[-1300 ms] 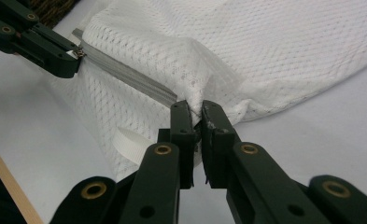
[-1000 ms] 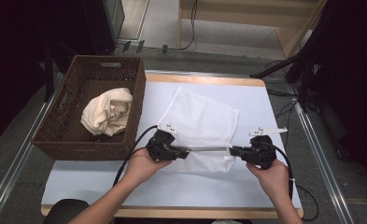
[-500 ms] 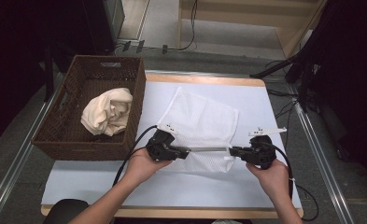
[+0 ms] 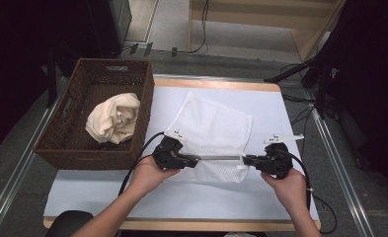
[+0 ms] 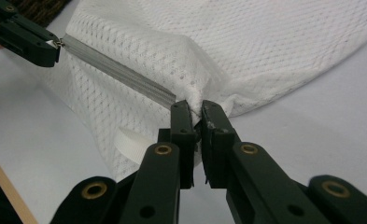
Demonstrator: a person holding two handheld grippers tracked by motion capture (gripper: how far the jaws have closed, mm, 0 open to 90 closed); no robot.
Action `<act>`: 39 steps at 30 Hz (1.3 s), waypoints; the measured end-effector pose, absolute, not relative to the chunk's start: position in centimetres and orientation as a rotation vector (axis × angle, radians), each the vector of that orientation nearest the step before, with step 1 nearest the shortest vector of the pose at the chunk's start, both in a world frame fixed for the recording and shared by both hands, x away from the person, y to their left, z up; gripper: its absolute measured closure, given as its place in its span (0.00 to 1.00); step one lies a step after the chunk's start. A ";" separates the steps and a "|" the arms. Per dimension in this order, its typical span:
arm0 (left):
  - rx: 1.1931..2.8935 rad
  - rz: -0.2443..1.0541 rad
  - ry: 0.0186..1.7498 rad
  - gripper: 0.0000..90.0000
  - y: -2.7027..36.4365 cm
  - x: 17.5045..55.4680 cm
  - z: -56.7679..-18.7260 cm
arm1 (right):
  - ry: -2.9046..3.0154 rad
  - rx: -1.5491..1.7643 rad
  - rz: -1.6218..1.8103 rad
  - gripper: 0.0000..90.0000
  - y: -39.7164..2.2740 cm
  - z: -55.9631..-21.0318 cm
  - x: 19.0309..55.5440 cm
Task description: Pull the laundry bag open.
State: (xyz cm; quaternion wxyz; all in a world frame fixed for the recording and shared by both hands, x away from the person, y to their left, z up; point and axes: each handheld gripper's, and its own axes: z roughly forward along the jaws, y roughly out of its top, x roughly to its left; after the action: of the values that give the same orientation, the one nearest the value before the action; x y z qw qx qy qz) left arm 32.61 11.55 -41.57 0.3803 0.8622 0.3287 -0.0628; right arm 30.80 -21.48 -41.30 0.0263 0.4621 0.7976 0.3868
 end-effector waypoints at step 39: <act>2.165 -0.169 0.884 0.97 13.4 32.8 -41.2 | 2.420 1.492 1.171 0.95 -23.8 -41.5 31.5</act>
State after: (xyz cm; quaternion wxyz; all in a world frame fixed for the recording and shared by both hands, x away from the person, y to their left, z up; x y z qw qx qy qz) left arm 32.82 13.37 -41.20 0.3879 0.8511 0.3475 -0.0664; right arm 31.48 -23.79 -41.53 0.0334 0.4851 0.7865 0.3808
